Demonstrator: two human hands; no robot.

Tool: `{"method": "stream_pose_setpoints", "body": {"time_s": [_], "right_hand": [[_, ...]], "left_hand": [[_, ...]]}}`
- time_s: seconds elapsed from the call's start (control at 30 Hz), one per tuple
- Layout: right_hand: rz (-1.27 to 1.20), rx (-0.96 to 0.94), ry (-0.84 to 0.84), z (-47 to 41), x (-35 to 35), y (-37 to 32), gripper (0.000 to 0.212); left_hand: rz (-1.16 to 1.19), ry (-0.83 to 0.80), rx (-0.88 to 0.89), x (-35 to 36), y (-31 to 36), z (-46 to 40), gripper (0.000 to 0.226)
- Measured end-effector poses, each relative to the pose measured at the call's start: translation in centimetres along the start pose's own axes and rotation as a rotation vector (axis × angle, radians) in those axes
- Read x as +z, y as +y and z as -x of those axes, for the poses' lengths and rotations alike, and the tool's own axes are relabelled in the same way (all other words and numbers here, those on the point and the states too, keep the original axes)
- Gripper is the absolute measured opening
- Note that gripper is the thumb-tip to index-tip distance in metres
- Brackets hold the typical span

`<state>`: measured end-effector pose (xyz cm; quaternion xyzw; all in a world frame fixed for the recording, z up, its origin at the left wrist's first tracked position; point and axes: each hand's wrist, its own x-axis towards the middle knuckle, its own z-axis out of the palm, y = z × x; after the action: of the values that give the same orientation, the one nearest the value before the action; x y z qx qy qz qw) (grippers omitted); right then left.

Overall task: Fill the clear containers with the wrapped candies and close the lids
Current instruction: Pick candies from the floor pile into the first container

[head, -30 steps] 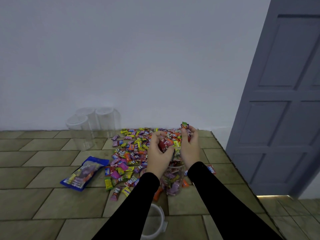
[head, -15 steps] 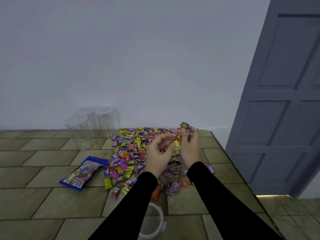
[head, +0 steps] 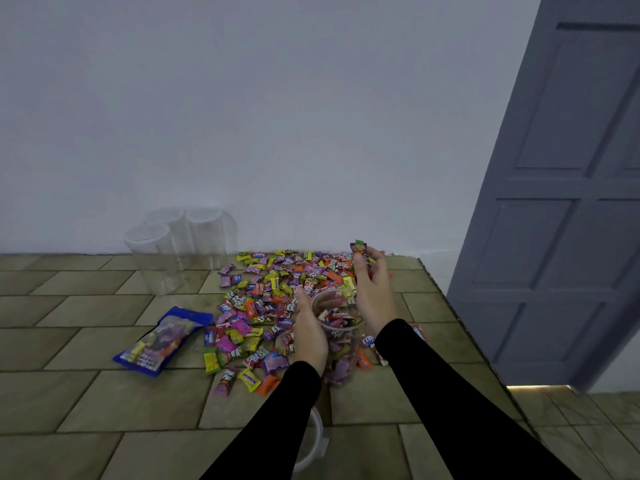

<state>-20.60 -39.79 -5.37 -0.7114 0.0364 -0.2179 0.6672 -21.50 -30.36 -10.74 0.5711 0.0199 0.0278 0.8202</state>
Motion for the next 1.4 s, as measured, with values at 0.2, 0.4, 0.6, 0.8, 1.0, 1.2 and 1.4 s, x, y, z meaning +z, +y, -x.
{"method": "stream_pose_setpoints", "body": {"time_s": [0.2,0.4,0.6,0.8,1.0,1.2,1.4], "right_hand": [[-0.046,0.009,-0.107,0.1,-0.6,0.1,0.031],[-0.054,0.020,-0.177,0.2,-0.9,-0.2,0.032],[-0.070,-0.016,-0.253,0.2,-1.1,0.2,0.021],[-0.065,-0.054,-0.272,0.4,-1.3,0.3,0.014],[0.010,-0.145,-0.278,0.6,-1.5,1.2,0.015],[0.286,-0.347,-0.384,0.9,-2.1,1.0,0.018],[0.611,-0.491,-0.463,0.3,-2.3,1.1,0.045]], "left_hand": [[0.018,0.030,0.012,-0.2,-0.7,-0.6,0.078],[0.152,0.025,-0.101,-0.6,-1.2,-0.9,0.068],[0.145,0.014,-0.103,-0.6,-1.2,-1.0,0.061],[0.095,0.032,-0.072,-0.8,-2.3,-1.8,0.059],[0.170,0.047,-0.123,-0.5,-1.9,-1.6,0.062],[0.123,0.022,-0.095,-0.3,-0.8,-0.8,0.059],[0.032,0.044,-0.080,-0.5,-0.9,-0.8,0.060]]}}
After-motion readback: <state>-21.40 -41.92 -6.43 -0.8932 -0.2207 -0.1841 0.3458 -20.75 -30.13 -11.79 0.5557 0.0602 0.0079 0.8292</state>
